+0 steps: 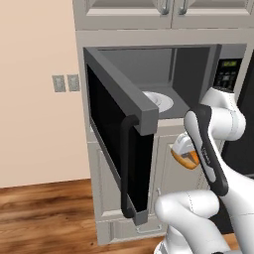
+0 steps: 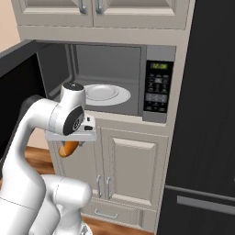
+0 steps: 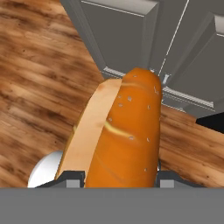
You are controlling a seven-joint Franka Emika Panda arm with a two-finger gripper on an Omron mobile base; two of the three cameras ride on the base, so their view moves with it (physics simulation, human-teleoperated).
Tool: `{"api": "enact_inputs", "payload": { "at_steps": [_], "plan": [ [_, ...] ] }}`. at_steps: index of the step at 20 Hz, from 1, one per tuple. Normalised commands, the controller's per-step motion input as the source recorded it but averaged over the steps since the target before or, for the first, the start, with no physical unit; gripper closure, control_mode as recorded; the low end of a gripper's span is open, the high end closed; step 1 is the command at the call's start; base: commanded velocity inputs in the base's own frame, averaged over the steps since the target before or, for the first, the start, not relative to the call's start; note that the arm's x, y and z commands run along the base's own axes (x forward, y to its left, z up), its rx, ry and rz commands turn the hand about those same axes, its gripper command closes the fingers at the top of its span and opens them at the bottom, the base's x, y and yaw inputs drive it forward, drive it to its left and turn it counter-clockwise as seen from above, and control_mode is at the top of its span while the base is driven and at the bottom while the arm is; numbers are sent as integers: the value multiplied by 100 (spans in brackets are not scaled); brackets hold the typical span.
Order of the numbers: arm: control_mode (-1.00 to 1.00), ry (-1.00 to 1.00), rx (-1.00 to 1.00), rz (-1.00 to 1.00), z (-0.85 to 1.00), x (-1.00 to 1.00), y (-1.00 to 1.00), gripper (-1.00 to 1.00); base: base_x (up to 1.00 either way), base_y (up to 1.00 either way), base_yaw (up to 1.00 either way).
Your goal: Pick the hotdog bun from the counter and place it in the microwave. Then turn on the microwave.
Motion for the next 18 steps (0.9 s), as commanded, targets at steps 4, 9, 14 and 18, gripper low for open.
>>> {"api": "enact_inputs", "payload": {
  "at_steps": [4,9,14,18],
  "plan": [
    [100,0,0,0,0,0,0,100,0,0,0],
    [100,0,0,0,0,0,0,100,0,0,0],
    [100,0,0,0,0,0,0,100,0,0,0],
    [100,0,0,0,0,0,0,100,0,0,0]
  ]
}}
